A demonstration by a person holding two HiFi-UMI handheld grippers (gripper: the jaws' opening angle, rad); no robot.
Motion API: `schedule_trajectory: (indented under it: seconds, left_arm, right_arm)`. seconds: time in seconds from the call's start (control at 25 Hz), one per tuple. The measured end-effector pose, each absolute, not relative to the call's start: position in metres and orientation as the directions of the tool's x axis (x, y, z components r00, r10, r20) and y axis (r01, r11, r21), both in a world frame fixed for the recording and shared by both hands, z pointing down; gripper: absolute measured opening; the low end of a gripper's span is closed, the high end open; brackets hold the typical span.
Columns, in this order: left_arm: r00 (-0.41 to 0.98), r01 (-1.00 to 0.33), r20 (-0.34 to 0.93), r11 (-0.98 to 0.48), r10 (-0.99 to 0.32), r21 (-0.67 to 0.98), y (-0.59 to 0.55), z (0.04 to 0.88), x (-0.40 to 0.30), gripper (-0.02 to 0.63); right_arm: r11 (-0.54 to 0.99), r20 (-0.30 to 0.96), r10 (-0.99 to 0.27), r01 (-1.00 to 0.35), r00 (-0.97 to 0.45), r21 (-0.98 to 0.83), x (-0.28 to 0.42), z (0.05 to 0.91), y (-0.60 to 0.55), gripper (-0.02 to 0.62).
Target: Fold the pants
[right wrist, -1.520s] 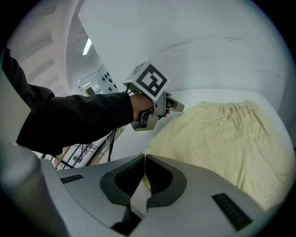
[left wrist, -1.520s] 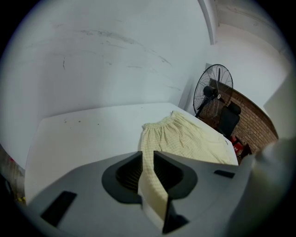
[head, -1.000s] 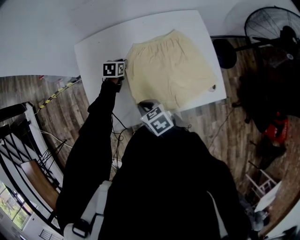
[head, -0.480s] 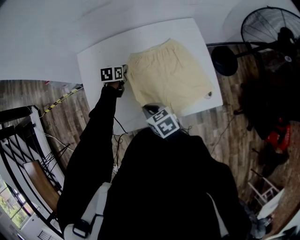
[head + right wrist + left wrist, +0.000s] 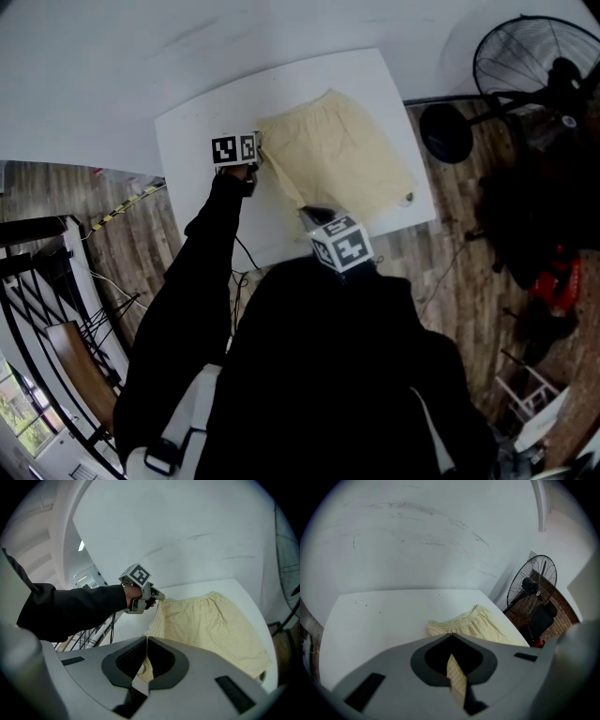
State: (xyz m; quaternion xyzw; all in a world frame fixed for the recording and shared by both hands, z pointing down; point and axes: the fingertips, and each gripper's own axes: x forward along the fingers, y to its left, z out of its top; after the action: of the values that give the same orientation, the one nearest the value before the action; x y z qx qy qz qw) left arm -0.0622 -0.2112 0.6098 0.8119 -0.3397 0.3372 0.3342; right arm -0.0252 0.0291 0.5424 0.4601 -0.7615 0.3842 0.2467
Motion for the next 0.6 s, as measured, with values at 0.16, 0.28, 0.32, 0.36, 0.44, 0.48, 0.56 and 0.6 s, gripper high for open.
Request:
schedule_trajectory:
  seconds: [0.16,0.28,0.32,0.36,0.44,0.48,0.56,0.6]
  left_arm:
    - [0.556,-0.774,0.760,-0.543,-0.338,0.325,-0.213,0.599,-0.048,0.006]
    - [0.563,-0.767,0.753,-0.556,-0.341,0.321,-0.215,0.589,-0.036,0.006]
    - [0.565,-0.763,0.752,-0.561,-0.340,0.320,-0.215,0.586,-0.031,0.006]
    - [0.568,-0.760,0.750,-0.566,-0.339,0.319,-0.216,0.583,-0.026,0.006]
    - [0.574,-0.752,0.746,-0.578,-0.337,0.318,-0.216,0.578,-0.015,0.006]
    - [0.578,-0.747,0.744,-0.584,-0.336,0.317,-0.216,0.576,-0.010,0.006]
    - [0.588,-0.736,0.736,-0.598,-0.334,0.317,-0.215,0.569,0.002,0.006]
    - [0.595,-0.730,0.731,-0.605,-0.334,0.317,-0.214,0.566,0.009,0.006]
  right_arm:
    - [0.244,0.724,-0.530,-0.897,-0.441,-0.368,-0.004,0.539,0.028,0.012]
    - [0.230,0.716,-0.543,-0.898,-0.439,-0.376,0.007,0.535,0.028,0.012]
    - [0.224,0.714,-0.547,-0.899,-0.436,-0.377,0.012,0.535,0.028,0.012]
    - [0.218,0.714,-0.551,-0.900,-0.432,-0.377,0.016,0.534,0.028,0.012]
    - [0.203,0.711,-0.560,-0.902,-0.426,-0.380,0.024,0.533,0.028,0.012]
    - [0.195,0.709,-0.565,-0.903,-0.423,-0.383,0.028,0.532,0.029,0.012]
    - [0.176,0.705,-0.575,-0.905,-0.414,-0.387,0.038,0.530,0.030,0.012]
    - [0.165,0.705,-0.581,-0.907,-0.407,-0.388,0.043,0.528,0.030,0.012]
